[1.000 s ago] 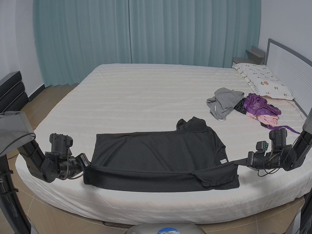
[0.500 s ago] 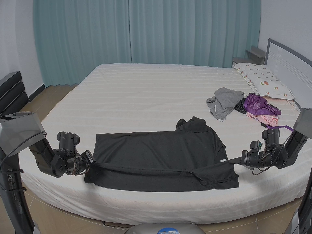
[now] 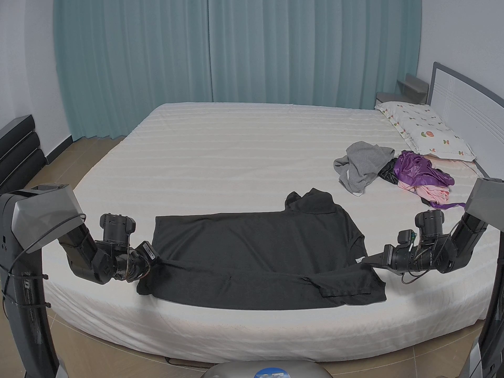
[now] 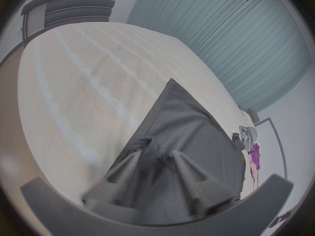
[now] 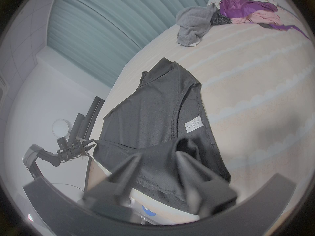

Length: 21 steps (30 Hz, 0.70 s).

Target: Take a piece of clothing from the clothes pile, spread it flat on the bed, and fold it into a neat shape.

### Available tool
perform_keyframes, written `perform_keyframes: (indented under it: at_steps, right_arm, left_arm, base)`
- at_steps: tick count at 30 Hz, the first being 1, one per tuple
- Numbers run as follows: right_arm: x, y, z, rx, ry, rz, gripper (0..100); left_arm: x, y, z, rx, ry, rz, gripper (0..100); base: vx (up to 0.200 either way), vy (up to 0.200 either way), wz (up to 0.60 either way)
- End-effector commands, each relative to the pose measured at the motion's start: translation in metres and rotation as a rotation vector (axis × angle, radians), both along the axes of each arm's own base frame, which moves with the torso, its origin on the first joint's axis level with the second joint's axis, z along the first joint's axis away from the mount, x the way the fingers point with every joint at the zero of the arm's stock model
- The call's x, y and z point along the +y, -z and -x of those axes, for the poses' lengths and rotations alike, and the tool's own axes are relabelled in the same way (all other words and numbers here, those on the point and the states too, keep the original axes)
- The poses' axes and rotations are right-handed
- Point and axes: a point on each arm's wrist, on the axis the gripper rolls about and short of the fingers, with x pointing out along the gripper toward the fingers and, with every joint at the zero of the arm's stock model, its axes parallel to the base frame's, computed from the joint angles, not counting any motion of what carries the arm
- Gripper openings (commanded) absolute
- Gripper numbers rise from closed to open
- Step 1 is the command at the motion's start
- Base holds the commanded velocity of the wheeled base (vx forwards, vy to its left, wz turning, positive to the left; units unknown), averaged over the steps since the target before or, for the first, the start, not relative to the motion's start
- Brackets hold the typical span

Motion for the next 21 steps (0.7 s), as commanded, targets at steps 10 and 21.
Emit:
perform_keyframes:
  at_steps: [10, 21]
  right_arm:
    - [-0.001, -0.019, 0.029, 0.033, 0.072, -0.083, 100]
    - [-0.004, -0.018, 0.045, 0.013, 0.193, -0.202, 100]
  left_arm:
    - [0.010, -0.020, 0.009, -0.031, -0.041, 0.036, 100]
    - [0.012, -0.037, 0.027, -0.030, -0.088, 0.143, 100]
  base:
    - [0.000, 0.000, 0.00]
    - [0.000, -0.036, 0.00]
